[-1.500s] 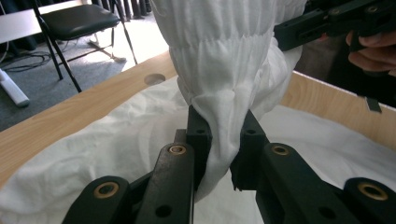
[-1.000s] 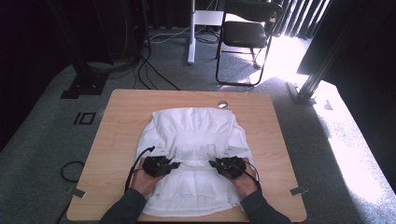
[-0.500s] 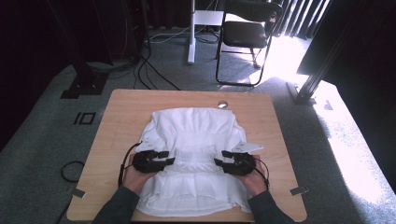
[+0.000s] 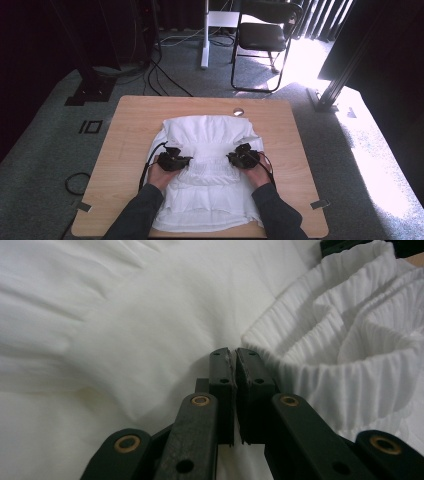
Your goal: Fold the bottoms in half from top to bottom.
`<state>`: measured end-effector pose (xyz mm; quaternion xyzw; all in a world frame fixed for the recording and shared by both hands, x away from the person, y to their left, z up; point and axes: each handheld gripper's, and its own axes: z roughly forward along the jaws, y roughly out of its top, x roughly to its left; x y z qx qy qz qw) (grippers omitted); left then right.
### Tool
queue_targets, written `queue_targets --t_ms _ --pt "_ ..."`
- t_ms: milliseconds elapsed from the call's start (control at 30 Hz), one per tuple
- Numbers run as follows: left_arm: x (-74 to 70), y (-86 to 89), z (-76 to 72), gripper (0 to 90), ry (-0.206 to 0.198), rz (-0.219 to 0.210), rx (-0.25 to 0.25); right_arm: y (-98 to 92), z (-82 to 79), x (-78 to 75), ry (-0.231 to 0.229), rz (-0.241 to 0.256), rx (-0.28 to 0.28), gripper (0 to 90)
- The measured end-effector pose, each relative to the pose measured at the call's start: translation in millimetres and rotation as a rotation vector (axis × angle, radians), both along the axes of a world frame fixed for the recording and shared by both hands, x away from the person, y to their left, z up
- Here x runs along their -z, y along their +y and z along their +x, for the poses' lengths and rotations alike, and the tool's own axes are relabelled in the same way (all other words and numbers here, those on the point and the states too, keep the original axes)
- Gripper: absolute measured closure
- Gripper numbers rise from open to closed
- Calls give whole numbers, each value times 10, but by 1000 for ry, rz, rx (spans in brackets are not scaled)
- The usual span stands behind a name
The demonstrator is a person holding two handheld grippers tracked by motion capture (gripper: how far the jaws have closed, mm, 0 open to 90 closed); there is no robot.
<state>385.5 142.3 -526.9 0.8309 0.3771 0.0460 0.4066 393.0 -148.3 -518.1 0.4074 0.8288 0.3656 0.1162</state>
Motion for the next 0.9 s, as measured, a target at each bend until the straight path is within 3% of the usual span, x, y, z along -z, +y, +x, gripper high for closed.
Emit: queue_targets --t_ms 100,200,400,500,633,700,800,900 --pt "-13 -6 -132 826 -13 -16 39 -31 -110 -7 -7 70 -43 747" --pt "-8 -13 -293 808 -25 -29 72 -85 -265 -27 -17 102 -82 722" --pt "91 -46 -575 761 -1 4 139 -149 -587 -50 -36 126 -177 665" --pt "128 -31 -641 744 9 7 142 -167 -694 -50 -55 131 -184 621" --pt "114 -26 -677 735 7 6 143 -174 -733 -122 -104 154 -158 603" --pt "95 -34 -688 730 -3 8 147 -145 -704 -164 -107 163 -157 600" --pt "100 -28 -683 721 1 12 144 -50 -659 -181 -97 161 -185 597" --pt "125 1 -684 718 9 -1 139 45 -704 -94 -72 121 -227 600"
